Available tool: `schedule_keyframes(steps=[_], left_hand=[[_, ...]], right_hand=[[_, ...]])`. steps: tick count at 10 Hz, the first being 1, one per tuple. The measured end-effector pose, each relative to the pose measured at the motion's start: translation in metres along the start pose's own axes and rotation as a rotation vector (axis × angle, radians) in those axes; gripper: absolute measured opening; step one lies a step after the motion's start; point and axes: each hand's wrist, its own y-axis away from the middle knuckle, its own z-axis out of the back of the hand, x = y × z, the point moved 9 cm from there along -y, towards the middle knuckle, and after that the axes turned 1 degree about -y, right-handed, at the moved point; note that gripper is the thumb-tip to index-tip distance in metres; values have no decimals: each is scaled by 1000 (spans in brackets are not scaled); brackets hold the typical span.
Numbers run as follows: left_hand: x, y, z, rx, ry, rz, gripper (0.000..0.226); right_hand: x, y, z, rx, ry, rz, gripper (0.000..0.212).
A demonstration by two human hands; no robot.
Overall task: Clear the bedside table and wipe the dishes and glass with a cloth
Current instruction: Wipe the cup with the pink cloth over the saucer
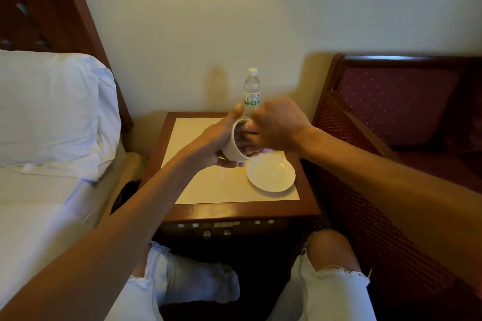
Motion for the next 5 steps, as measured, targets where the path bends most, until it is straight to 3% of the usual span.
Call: schedule_keyframes(steps=[1, 2, 3, 4, 5], left_hand=[[-9, 1, 6, -69, 20, -35, 67], [-26, 3, 27, -342, 200, -228, 56], [-32, 11, 36, -489, 246, -379, 45], [-24, 3, 30, -348, 197, -288, 58], [-21, -4, 20, -208, 30, -144, 70]], right_hand=[[-8, 4, -1, -73, -244, -149, 56], [7, 30, -55, 306, -1400, -701, 49], [49, 44, -56, 603, -1855, -858, 52], [-9, 13, -20, 215, -860, -485, 49], [-13, -5, 10, -63, -135, -172, 51]])
